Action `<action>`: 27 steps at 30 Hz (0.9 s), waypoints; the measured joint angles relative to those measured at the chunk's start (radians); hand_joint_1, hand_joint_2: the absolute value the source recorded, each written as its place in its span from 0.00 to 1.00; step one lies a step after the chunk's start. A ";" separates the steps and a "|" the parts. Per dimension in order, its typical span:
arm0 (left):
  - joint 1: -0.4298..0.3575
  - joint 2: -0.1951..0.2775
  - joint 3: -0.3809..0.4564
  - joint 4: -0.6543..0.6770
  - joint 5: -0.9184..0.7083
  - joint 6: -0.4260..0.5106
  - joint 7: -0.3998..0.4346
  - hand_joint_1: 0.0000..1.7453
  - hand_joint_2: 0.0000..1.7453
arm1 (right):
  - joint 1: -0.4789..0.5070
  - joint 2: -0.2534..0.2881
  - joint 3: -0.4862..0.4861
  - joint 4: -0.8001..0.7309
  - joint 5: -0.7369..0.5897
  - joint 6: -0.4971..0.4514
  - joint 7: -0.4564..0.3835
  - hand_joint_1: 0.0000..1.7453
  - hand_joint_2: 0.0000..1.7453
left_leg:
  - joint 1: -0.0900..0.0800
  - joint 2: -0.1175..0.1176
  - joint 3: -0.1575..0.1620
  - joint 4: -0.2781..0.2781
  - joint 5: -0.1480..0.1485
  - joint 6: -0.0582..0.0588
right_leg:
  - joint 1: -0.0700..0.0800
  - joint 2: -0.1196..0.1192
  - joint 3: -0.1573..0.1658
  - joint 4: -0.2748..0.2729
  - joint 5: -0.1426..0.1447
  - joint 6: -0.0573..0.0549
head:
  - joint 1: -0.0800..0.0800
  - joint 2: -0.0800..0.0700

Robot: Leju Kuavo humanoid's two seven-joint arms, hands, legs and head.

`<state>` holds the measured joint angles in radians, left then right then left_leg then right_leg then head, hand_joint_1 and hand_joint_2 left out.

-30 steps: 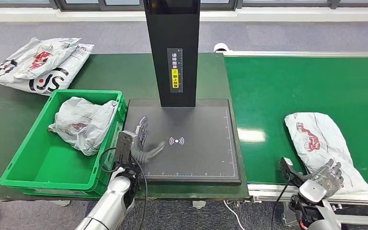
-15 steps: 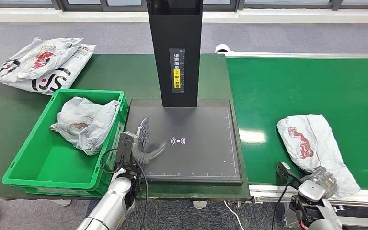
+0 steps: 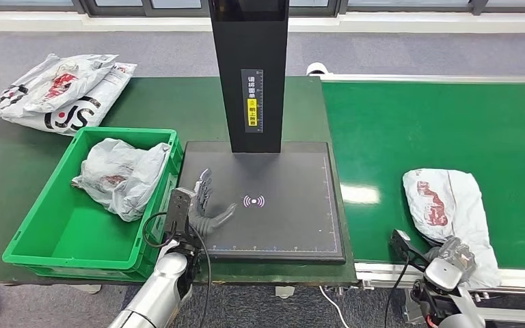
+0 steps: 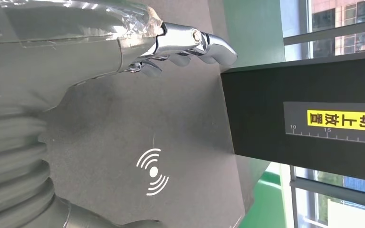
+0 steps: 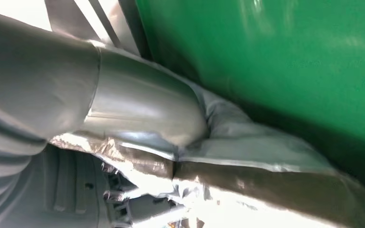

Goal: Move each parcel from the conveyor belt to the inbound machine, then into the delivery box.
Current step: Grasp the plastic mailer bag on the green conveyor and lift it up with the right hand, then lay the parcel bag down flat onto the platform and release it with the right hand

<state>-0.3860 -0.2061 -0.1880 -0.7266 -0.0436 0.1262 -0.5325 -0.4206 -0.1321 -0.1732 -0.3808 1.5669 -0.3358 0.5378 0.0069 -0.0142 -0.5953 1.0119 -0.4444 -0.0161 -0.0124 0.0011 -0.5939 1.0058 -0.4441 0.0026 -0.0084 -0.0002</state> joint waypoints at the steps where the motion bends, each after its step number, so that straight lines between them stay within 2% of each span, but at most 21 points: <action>1: 0.002 0.000 0.002 -0.003 -0.001 0.005 0.000 0.00 1.00 | -0.002 0.003 0.000 0.000 -0.003 -0.029 -0.023 1.00 1.00 | 0.000 0.000 0.000 0.000 0.000 0.000 | 0.000 0.000 0.000 0.000 0.000 0.000 | 0.000 0.000; 4: 0.012 0.001 0.014 -0.023 -0.010 0.026 0.002 0.00 1.00 | -0.013 0.017 0.000 -0.013 -0.050 -0.173 -0.142 1.00 1.00 | 0.000 0.001 -0.001 0.000 0.000 0.000 | -0.001 0.001 -0.002 0.001 0.001 0.000 | 0.000 0.000; 6: 0.025 0.003 0.026 -0.047 -0.024 0.044 0.007 0.00 1.00 | -0.020 0.041 0.000 -0.055 -0.132 -0.282 -0.277 1.00 1.00 | 0.000 0.001 -0.002 0.000 0.001 -0.001 | -0.001 0.002 -0.003 0.001 0.001 0.000 | 0.000 0.000; 9: 0.046 0.005 0.044 -0.091 -0.078 0.091 0.010 0.00 1.00 | 0.025 0.116 0.010 -0.259 -0.324 -0.348 -0.554 1.00 1.00 | 0.000 0.001 -0.003 0.000 0.002 -0.002 | 0.002 0.002 -0.004 0.001 0.001 -0.001 | 0.000 0.000; 10: 0.051 0.006 0.049 -0.105 -0.100 0.105 0.010 0.00 1.00 | 0.052 0.145 0.029 -0.354 -0.364 -0.349 -0.622 1.00 1.00 | 0.000 0.001 -0.003 -0.001 0.002 -0.003 | 0.002 0.002 -0.005 0.001 0.001 -0.001 | 0.000 0.000; 11: 0.054 0.007 0.053 -0.116 -0.118 0.115 0.011 0.00 1.00 | 0.077 0.171 0.061 -0.444 -0.385 -0.349 -0.652 1.00 1.00 | 0.000 0.001 -0.003 -0.001 0.002 -0.003 | 0.003 0.002 -0.006 0.001 0.001 -0.002 | 0.000 0.000; 15: 0.054 0.007 0.068 -0.146 -0.147 0.131 0.010 0.00 1.00 | 0.141 0.234 0.242 -0.701 -0.414 -0.349 -0.546 1.00 1.00 | 0.001 0.001 -0.003 -0.002 0.002 -0.004 | 0.003 0.002 -0.007 0.002 -0.001 -0.004 | 0.000 0.000; 18: 0.049 0.008 0.071 -0.154 -0.152 0.137 0.011 0.00 1.00 | 0.147 0.251 0.326 -0.783 -0.438 -0.349 -0.534 1.00 1.00 | 0.002 0.002 -0.004 -0.002 0.002 -0.005 | 0.003 0.002 -0.007 0.002 -0.001 -0.004 | 0.000 0.000; 22: 0.045 0.008 0.071 -0.162 -0.155 0.158 0.008 0.00 1.00 | 0.140 0.256 0.440 -0.799 -0.533 -0.344 -0.583 1.00 1.00 | 0.003 0.002 -0.004 -0.002 0.002 -0.005 | 0.002 0.003 -0.007 0.002 0.000 -0.004 | 0.000 0.000; 27: 0.058 0.011 0.071 -0.191 -0.148 0.170 0.001 0.00 1.00 | 0.129 0.264 0.590 -0.743 -0.635 -0.276 -0.623 1.00 1.00 | 0.002 0.001 -0.004 -0.002 0.002 -0.005 | 0.002 0.002 -0.007 0.002 0.000 -0.004 | 0.000 0.000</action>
<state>-0.3283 -0.1948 -0.1167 -0.9173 -0.1915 0.2960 -0.5312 -0.2911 0.1322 0.4167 -1.1236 0.9323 -0.6114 -0.0853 0.0093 -0.0135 -0.5993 1.0098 -0.4423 -0.0209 -0.0103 0.0028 -0.6010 1.0074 -0.4442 -0.0019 -0.0084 -0.0001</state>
